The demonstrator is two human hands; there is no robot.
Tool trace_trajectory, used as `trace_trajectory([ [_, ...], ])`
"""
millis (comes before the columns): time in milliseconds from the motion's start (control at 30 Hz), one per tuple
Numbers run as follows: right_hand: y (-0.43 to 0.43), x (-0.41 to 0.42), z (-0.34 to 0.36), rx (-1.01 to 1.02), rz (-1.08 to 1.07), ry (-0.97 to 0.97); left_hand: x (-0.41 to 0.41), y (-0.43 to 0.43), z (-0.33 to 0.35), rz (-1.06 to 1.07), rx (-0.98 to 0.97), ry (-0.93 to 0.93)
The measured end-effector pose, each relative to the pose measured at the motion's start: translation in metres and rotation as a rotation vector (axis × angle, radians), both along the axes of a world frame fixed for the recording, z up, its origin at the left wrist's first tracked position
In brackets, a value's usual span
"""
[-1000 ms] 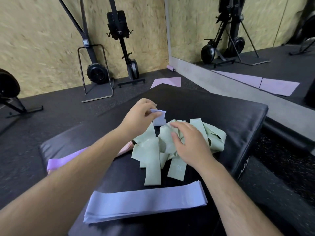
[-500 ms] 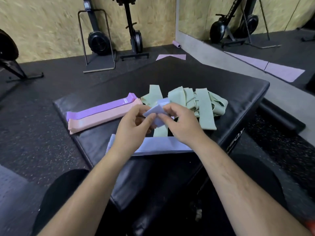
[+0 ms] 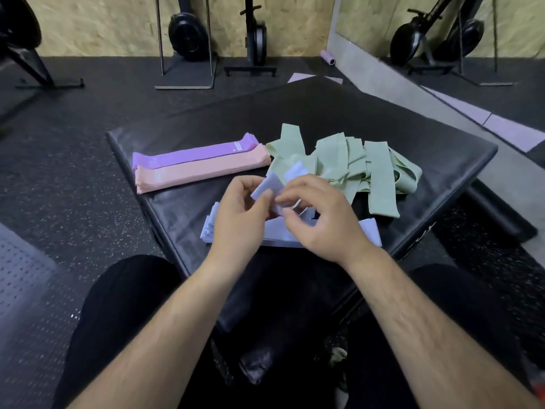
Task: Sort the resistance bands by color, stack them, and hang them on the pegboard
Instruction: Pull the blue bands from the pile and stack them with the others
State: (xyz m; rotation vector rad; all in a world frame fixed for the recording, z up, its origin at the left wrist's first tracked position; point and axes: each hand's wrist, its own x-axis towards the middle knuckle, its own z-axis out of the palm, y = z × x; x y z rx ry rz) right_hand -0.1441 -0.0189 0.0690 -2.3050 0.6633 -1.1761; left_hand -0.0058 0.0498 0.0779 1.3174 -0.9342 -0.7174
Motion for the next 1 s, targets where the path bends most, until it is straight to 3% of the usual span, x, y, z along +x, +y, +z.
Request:
trace_trajectory([
  [100,-0.005,0.003,0.003,0.102,-0.061,-0.031,0.006,-0.001,-0.003,0.039,-0.001,-0.1],
  [300,-0.012,0.012,0.004,0.329,-0.036,0.127,0.012,-0.004,-0.008,0.005,-0.07,-0.125],
  [600,-0.014,0.019,0.001,0.381,0.045,0.149,0.018,-0.004,-0.001,0.081,-0.14,-0.245],
  [1000,-0.02,0.003,0.007,0.113,-0.16,0.517,0.032,-0.003,-0.005,0.175,-0.206,-0.145],
])
